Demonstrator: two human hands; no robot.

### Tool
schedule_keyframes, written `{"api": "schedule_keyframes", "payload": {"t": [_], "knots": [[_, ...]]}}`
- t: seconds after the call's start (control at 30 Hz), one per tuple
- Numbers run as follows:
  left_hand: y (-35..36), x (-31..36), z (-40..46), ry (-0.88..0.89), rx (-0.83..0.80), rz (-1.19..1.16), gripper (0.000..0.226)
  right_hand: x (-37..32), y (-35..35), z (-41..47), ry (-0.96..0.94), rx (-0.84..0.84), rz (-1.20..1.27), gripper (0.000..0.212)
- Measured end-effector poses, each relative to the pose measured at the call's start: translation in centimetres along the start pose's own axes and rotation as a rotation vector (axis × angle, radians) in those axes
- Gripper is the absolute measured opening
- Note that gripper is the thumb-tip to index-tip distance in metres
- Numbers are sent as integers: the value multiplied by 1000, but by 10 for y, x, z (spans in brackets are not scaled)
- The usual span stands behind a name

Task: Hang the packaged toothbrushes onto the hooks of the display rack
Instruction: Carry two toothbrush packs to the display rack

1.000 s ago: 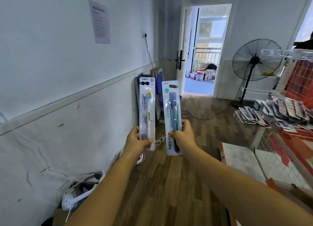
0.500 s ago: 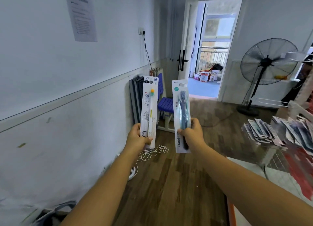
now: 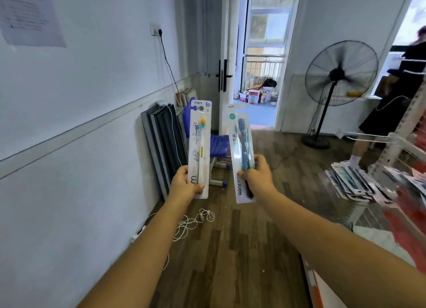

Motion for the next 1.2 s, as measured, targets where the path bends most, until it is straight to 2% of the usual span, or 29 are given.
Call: {"api": "schedule_keyframes", "payload": {"t": [0.27, 0.5, 0.67, 0.9, 1.2], "knots": [[50, -2, 123, -8, -136, 6, 51, 7, -38, 92, 13, 164, -19, 31], [149, -19, 182, -58, -293, 0, 48, 33, -123, 130, 38, 360, -23, 29], [242, -28, 208, -115, -437, 8, 52, 54, -199, 148, 94, 507, -31, 31], [383, -18, 235, -95, -674, 53, 48, 72, -310, 164, 123, 747, 35, 39], [520, -8, 211, -102, -973, 37, 51, 82, -407, 134, 133, 999, 29, 35]]}}
Point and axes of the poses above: each hand's wrist, its own z-axis towards the middle knuckle, its own y-axis out of the palm, x = y × z, the point moved 8 cm from there along z, towards the middle knuckle, and after that the axes turned 4 degrees about -x, right-handed, at the moved point
